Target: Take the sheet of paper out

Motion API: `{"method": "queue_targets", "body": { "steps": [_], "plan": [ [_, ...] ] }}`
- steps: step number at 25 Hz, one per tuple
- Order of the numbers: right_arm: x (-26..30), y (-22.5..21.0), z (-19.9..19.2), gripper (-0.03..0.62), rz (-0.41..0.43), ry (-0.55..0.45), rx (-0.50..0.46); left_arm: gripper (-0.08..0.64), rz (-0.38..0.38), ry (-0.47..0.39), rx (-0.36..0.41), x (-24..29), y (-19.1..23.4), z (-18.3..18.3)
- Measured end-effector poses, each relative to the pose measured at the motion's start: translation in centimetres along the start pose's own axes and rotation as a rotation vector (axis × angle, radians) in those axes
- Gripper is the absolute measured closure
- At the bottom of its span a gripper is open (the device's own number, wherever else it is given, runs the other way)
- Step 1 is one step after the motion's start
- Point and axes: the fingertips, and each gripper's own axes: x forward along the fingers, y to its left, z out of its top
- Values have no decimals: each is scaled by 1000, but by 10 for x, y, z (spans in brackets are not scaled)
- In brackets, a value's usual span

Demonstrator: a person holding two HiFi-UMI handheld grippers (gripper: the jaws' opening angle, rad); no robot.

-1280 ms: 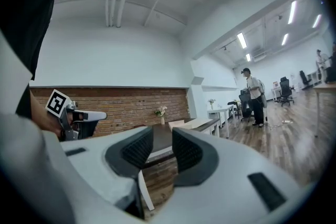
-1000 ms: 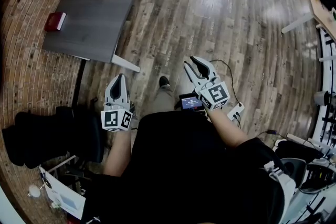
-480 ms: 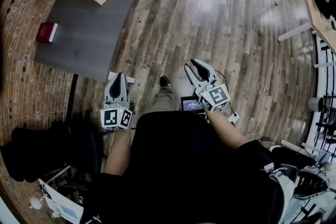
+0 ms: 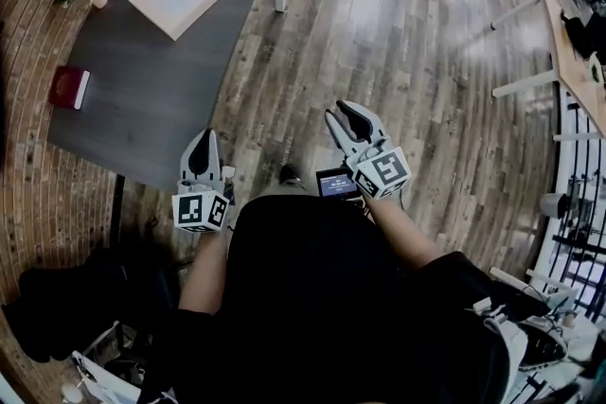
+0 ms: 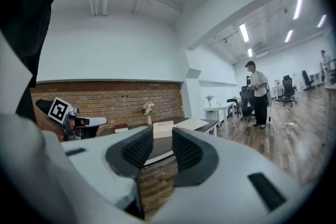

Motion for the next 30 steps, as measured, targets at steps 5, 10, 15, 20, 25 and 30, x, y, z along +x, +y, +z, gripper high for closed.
{"method": "queue_targets", "body": {
  "steps": [5, 10, 15, 20, 25, 30],
  "plan": [
    [42, -39, 0, 477, -35, 3, 5, 565, 10, -3, -15, 52, 29, -6],
    [73, -70, -2, 477, -47, 33, 6, 565, 21, 10, -40, 89, 47, -17],
    [105, -109, -7, 477, -61, 47, 6, 565, 28, 18, -68, 128, 58, -25],
    [141, -165, 1, 477, -60, 43, 15, 565, 69, 24, -54, 174, 72, -24],
    [194, -222, -3, 477, 1, 75, 45, 565, 146, 52, -37, 238, 84, -25],
    [251, -277, 12, 480, 117, 93, 41, 565, 213, 74, -35, 303, 84, -15]
  ]
}}
